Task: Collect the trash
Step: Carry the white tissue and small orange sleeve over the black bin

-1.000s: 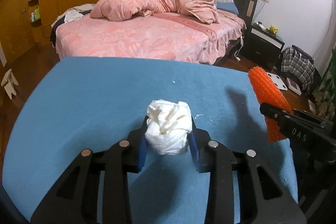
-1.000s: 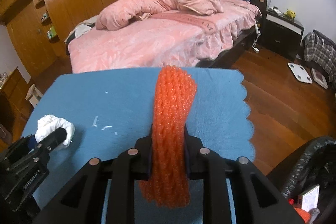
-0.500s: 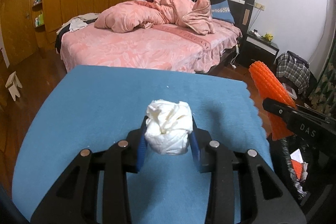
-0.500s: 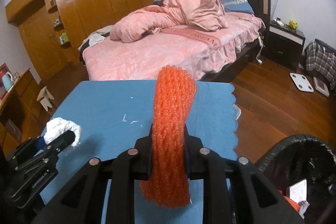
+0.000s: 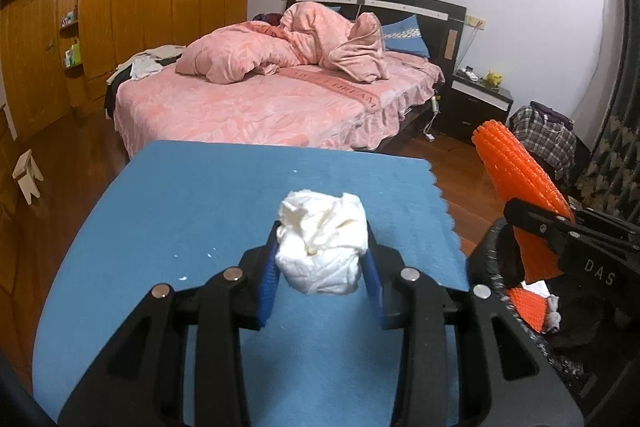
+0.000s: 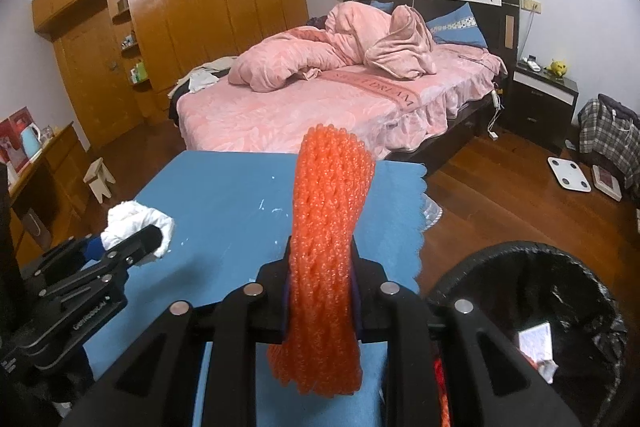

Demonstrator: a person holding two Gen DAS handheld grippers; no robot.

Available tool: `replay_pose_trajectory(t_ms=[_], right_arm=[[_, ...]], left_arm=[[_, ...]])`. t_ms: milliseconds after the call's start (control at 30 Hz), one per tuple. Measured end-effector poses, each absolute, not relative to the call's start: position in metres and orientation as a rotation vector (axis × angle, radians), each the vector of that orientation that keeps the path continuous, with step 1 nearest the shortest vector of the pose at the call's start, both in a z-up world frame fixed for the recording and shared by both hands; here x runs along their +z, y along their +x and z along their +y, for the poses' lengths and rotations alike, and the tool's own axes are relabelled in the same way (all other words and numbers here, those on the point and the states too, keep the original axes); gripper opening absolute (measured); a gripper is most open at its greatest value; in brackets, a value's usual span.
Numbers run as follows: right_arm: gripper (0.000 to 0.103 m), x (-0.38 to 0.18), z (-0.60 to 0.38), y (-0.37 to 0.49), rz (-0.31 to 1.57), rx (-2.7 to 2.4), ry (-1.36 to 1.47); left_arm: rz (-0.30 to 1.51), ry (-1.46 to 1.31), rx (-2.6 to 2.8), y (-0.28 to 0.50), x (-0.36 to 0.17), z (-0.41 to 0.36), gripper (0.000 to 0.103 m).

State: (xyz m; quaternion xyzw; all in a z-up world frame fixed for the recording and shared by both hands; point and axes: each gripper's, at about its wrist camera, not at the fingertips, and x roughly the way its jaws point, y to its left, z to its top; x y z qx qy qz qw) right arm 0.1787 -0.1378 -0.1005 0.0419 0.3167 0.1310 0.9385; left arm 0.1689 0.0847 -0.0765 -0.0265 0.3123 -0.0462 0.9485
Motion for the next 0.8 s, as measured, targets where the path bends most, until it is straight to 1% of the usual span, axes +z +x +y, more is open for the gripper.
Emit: replay_pose_trajectory(t_ms=[400, 567, 800], right_arm=[[0.022, -0.094, -0.183, 0.124, 0.626, 0.213, 0.094], [0.022, -0.096, -0.214, 0.106, 0.617, 0.157, 0.113], [0.022, -0.105, -0.262, 0.086, 0.627, 0.058, 0.143]], left_arm=[[0.604, -0.032, -0.196, 0.125, -0.064, 0.036, 0.036], [0.599, -0.019, -0.240, 0.118, -0.063, 0.009, 0.038], [0.594, 0.005, -0.330, 0.113, -0.065, -0.036, 0.038]])
